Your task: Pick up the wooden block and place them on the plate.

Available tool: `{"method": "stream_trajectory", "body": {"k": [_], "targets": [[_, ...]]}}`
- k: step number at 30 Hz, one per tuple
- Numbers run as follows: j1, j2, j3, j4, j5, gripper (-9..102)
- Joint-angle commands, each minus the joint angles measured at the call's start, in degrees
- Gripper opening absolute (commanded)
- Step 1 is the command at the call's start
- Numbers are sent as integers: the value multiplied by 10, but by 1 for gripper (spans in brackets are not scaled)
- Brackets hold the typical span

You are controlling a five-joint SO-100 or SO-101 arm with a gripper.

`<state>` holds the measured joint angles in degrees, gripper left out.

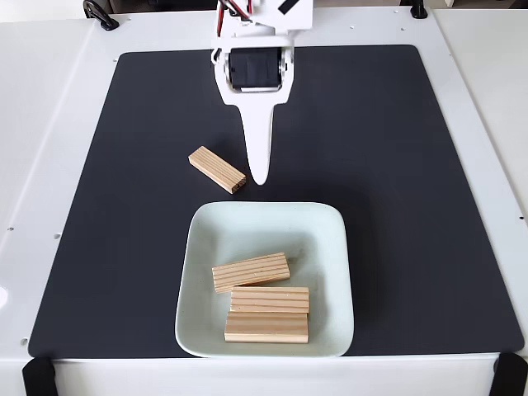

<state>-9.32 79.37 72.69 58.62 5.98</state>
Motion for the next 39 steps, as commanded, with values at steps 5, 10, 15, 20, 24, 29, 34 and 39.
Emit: {"method": "stream_trajectory", "body": {"k": [5,10,15,20,24,29,34,39], "targets": [[33,183,206,-4,-4,0],[54,245,310,-4,0,0],[69,260,345,-4,5,-1],[105,250,303,1,102,-1],[121,200,258,4,148,-1],[133,120,207,4,163,-1],[151,47,170,4,164,-1],[160,17,162,4,164,0]]}}
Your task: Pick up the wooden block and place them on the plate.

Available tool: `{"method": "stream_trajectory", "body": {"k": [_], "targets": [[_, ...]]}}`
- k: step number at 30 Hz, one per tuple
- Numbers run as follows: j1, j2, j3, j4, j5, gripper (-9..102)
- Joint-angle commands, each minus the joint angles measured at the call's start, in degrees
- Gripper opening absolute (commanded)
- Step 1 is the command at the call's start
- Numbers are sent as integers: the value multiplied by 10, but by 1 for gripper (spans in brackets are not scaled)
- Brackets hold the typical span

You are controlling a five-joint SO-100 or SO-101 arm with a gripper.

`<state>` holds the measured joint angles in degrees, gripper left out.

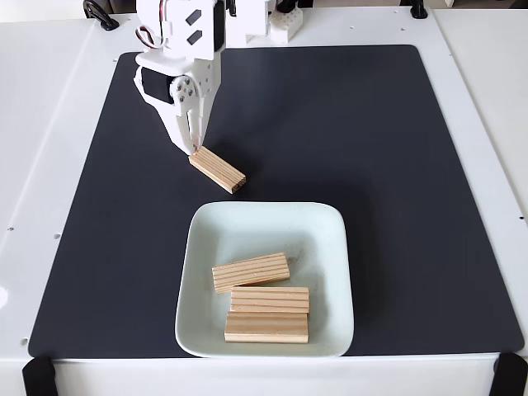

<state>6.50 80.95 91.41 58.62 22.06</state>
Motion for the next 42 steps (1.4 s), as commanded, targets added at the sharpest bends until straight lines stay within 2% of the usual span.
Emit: {"method": "stream_trajectory", "body": {"k": [1,4,7,9,42], "targets": [[2,0,-23,4,0,0],[-2,-1,-17,16,-4,8],[-4,1,-23,69,-4,19],[-11,2,-25,97,-4,23],[-51,-88,-113,101,65,23]]}}
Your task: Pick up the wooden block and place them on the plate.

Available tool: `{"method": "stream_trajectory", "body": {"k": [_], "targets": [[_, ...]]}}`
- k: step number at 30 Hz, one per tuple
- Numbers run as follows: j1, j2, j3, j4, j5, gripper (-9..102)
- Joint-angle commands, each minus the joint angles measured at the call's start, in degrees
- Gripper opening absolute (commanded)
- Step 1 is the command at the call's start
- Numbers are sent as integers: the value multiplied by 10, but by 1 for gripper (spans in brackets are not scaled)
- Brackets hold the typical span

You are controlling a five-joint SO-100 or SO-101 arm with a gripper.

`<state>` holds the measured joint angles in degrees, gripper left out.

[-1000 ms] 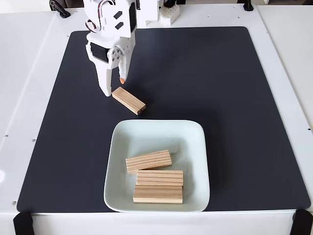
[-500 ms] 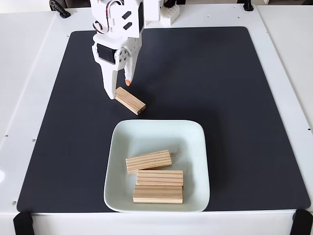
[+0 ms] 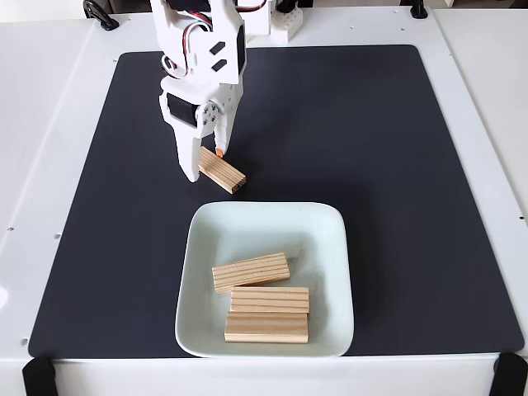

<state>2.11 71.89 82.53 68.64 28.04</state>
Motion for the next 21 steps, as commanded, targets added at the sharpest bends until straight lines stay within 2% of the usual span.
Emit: {"method": "stream_trajectory", "body": {"k": [1,21], "targets": [[-11,3,-23,1,6,23],[-18,-29,-25,-3,6,23]]}}
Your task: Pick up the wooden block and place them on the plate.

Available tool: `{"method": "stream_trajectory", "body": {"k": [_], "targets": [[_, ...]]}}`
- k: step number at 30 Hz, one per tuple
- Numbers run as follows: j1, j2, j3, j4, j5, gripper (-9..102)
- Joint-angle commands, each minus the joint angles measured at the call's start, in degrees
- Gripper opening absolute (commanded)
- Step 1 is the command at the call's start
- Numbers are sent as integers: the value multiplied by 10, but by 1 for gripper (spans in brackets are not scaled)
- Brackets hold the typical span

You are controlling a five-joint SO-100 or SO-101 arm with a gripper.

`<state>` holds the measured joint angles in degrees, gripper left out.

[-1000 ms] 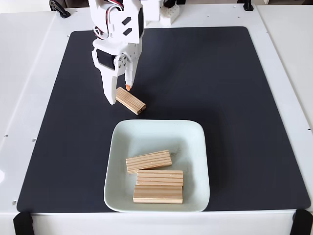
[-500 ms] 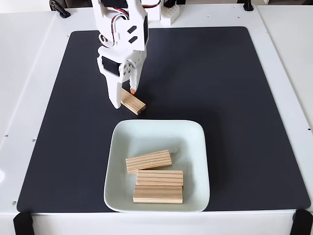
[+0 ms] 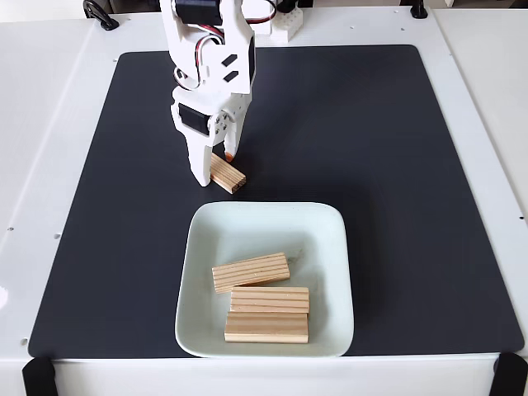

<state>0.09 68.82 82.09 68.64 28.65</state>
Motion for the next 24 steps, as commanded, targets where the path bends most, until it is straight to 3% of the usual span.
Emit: {"method": "stream_trajectory", "body": {"k": [1,6,11,17,24], "targets": [[3,1,-20,-3,0,23],[3,-2,-20,-3,1,21],[3,4,-15,-3,3,-2],[1,56,-4,-3,-4,0],[-32,275,119,-4,-68,0]]}}
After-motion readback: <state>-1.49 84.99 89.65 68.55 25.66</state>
